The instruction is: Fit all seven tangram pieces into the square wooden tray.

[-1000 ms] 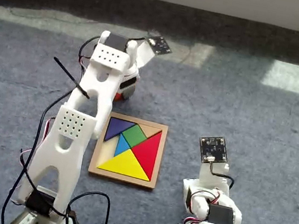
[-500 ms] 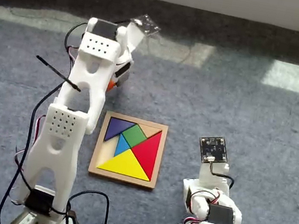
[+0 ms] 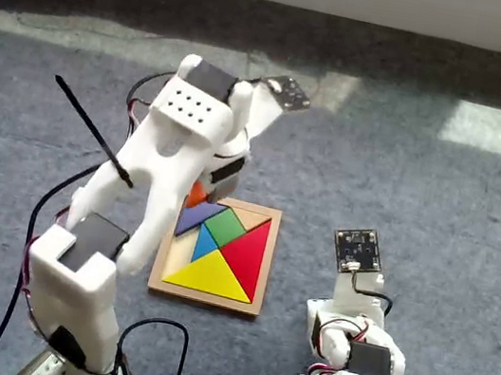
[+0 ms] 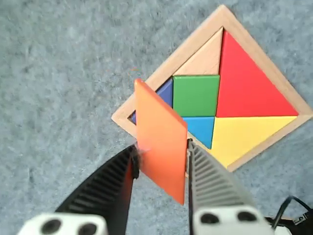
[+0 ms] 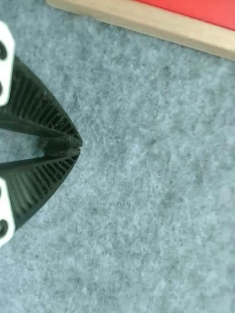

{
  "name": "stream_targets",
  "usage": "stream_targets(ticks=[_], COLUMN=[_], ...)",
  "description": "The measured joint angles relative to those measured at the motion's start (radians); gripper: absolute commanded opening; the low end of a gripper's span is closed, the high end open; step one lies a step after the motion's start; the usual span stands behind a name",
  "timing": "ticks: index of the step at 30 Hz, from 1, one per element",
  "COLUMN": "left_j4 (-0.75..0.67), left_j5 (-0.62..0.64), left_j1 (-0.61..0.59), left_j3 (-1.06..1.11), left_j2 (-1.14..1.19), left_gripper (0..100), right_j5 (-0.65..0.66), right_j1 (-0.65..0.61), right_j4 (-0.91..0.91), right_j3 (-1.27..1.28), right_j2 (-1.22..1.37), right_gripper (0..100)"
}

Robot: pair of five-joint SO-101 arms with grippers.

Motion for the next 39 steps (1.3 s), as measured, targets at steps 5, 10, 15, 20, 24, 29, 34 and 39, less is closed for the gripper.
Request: stream_targets(ticks=[5,10,15,20,24,29,34,39], left_j4=[-0.147,-0.287,-0.365,-0.373,-0.373,-0.373,-0.381,-0.454], left_j5=[0.003,0.003,0.006,0.006,0.006,0.017,0.068,0.094], left_j1=[0.003,0.002,0.002,0.003,0.011,0.04,0.037,0.035], left_j3=[0.305,0.534,0.62,0.621,0.621,0.621,0.624,0.689], left_j2=[-0.109,-0.181,-0.186,-0.199,-0.201,-0.201,-0.201,-0.201], left_gripper=[5,9,22,19,19,19,19,19], right_j5=[0.0,0.0,0.0,0.0,0.0,0.0,0.0,0.0], right_j1=[0.0,0.0,0.0,0.0,0.0,0.0,0.0,0.0], right_j4=[0.0,0.0,0.0,0.0,0.0,0.0,0.0,0.0], right_j3=[0.002,0.006,0.006,0.006,0.006,0.006,0.006,0.006], right_j2=[0.0,0.0,0.0,0.0,0.0,0.0,0.0,0.0], right_gripper=[0.5,0.5,0.5,0.5,0.5,0.5,0.5,0.5])
